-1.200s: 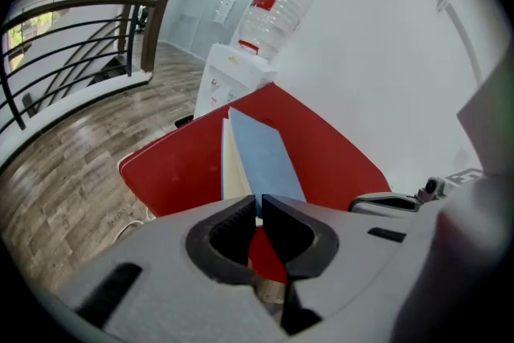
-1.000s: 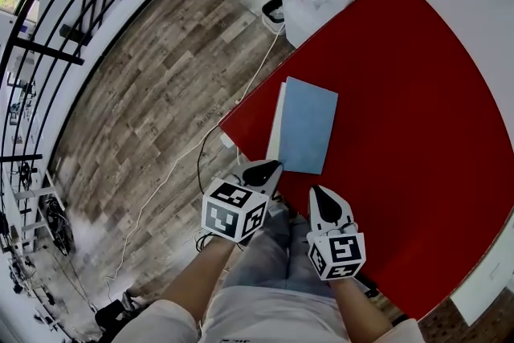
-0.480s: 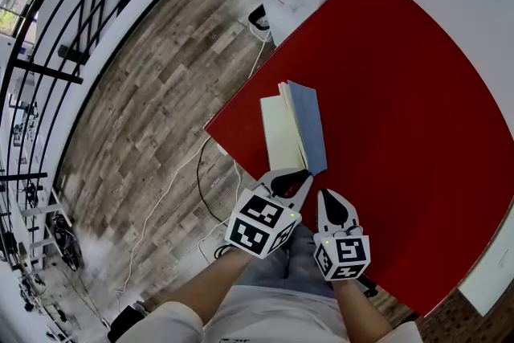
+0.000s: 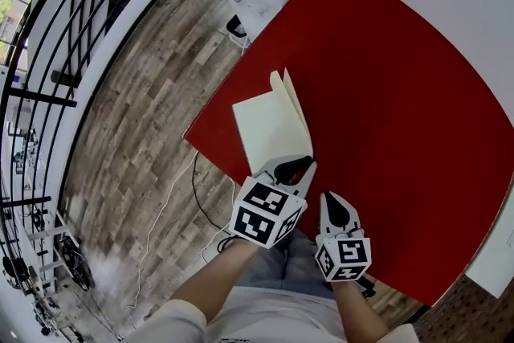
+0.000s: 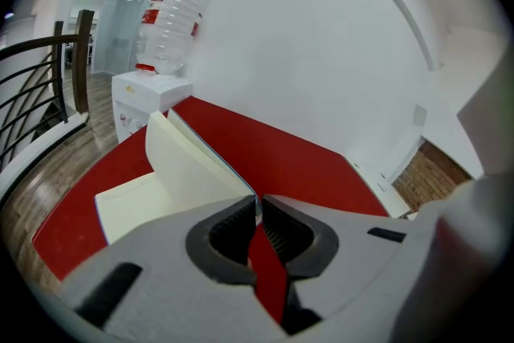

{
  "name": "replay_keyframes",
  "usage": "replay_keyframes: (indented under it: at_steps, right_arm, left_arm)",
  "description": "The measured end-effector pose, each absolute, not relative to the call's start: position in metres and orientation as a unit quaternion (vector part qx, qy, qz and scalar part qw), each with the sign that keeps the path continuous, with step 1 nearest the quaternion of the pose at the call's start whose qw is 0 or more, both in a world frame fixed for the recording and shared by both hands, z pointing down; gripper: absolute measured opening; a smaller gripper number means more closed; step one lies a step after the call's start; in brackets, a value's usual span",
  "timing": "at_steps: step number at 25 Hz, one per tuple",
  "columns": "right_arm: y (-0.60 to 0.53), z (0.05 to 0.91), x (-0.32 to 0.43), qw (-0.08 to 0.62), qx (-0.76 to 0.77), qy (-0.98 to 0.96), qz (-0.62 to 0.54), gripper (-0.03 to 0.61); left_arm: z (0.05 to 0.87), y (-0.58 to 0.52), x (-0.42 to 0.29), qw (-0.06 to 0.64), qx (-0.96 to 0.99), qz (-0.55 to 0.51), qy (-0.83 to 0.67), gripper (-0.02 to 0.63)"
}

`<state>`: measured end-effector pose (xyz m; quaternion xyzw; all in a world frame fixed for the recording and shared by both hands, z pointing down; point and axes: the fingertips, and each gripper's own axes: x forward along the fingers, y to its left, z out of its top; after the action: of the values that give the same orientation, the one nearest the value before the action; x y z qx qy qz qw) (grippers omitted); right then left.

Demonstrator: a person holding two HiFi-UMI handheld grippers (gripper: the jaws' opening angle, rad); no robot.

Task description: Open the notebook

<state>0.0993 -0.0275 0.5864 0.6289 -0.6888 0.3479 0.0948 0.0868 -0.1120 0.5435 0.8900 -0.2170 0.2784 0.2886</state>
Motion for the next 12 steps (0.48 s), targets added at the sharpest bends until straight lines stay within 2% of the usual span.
replay_keyframes:
  at_steps: [6, 12]
  right_arm:
    - [-0.012, 0.592, 0.125, 0.085, 0.650, -0.663, 0.360, 0.006]
    - [0.003, 0.594, 0.145, 0.073, 0.670, -0.640, 0.369, 0.006]
  left_arm:
    - [0.550, -0.110, 0.131, 0.254, 0.898, 0.299, -0.200, 0.032]
    - [0.572, -0.097, 0.163, 0.248, 0.895, 0.334, -0.162, 0.034]
